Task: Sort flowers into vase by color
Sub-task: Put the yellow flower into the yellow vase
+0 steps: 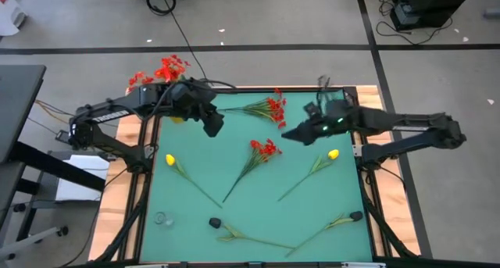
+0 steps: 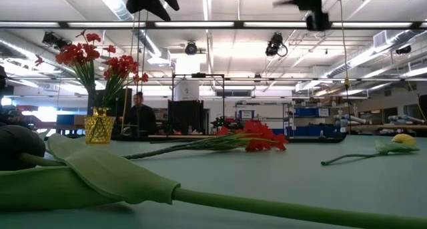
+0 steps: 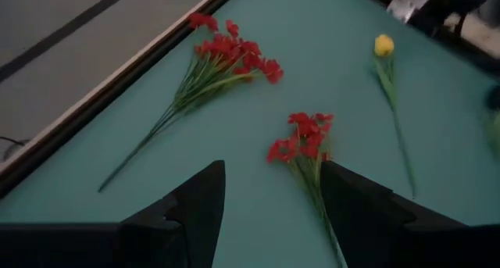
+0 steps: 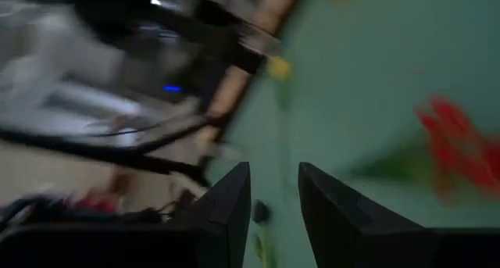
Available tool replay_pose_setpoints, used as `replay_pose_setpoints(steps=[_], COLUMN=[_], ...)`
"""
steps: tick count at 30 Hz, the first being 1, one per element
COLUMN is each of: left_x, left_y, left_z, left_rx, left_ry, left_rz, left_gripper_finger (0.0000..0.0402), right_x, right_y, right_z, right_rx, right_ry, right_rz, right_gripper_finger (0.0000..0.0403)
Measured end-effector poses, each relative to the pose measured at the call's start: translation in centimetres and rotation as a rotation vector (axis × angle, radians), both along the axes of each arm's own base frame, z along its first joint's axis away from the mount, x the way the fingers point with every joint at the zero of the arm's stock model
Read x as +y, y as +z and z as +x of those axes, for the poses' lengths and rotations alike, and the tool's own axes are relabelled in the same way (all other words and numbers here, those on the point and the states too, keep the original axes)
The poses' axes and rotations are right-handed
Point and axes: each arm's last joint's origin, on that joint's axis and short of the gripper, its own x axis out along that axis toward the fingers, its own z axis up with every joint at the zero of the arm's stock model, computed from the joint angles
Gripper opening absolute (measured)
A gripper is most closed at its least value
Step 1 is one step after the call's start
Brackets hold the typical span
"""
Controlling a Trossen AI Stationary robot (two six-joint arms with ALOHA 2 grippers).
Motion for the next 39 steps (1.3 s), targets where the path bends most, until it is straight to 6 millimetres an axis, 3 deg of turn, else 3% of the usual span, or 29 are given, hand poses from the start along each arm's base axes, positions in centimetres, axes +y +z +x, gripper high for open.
replay_pose_setpoints(steps=[7, 17, 28, 39], left_x=[0.9, 2.1, 4.0, 4.2], left_y=[-0.1, -0.2, -0.5, -1.1], left_z=[-0.2, -0.3, -0.9, -1.7], left_rx=[0.049, 0.099, 0.116, 0.205], left_ry=[-0.062, -0.217, -0.364, -0.414], left_rz=[0.087, 0.146, 0.155, 0.124], left_gripper_finger=[0.0215, 0.0215, 0.0215, 0.0215], right_x=[1.6, 4.7, 5.5, 4.5], right_y=[-4.9, -10.7, -15.0, -17.6], right_z=[1.0, 0.3, 1.7, 2.5], right_rx=[0.4, 0.962, 1.19, 1.264], right_ry=[-0.289, -0.629, -0.944, -1.08], right_rz=[0.269, 0.51, 0.659, 0.643], right_gripper_finger=[0.0119, 0.0121, 0.0122, 0.0122])
